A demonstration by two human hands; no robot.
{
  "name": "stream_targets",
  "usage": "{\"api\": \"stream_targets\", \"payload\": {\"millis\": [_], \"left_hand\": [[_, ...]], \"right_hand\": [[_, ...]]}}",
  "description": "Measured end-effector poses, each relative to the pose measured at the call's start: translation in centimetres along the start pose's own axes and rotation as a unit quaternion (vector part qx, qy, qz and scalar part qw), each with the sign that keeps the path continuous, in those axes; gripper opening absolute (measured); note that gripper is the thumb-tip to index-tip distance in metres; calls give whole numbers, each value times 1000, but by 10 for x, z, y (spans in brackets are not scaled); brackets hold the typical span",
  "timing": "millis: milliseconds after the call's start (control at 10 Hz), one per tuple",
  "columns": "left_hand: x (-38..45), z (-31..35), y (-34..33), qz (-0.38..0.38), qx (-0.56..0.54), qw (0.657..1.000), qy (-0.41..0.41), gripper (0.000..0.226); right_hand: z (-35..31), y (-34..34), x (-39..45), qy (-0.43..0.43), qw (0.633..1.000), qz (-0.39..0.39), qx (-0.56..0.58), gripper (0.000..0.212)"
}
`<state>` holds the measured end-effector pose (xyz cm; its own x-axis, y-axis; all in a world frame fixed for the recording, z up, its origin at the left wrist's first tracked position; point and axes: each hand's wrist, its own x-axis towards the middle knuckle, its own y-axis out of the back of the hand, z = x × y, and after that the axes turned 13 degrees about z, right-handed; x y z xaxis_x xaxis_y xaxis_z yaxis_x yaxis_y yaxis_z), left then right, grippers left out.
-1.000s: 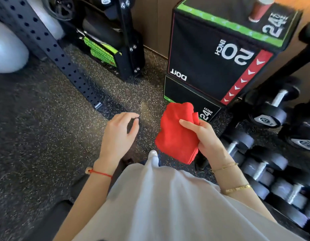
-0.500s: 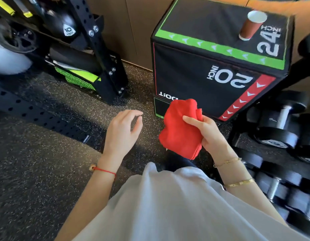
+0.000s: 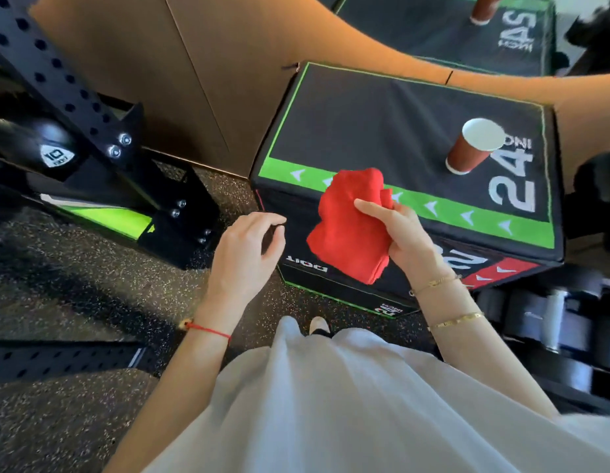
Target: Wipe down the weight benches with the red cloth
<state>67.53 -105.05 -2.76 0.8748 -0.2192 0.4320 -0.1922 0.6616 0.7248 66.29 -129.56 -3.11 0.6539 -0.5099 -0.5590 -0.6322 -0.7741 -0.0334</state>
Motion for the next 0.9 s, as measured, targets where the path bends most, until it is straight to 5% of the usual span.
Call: {"api": "stream_targets", "payload": {"millis": [300,500,900], "left_hand": [[107,-18,-49,-33,-30,999,-21,18],[159,-45,-67,-72,-53,994,-56,19],[221,-92,-76,-165,-112,965,-172,18]], "right_hand": [[-57,-59,109,18,997,34,-63,44],[-60,-88,145,48,990,75,-111,23],[-38,-103,136,216,847,295,-386,54]]}}
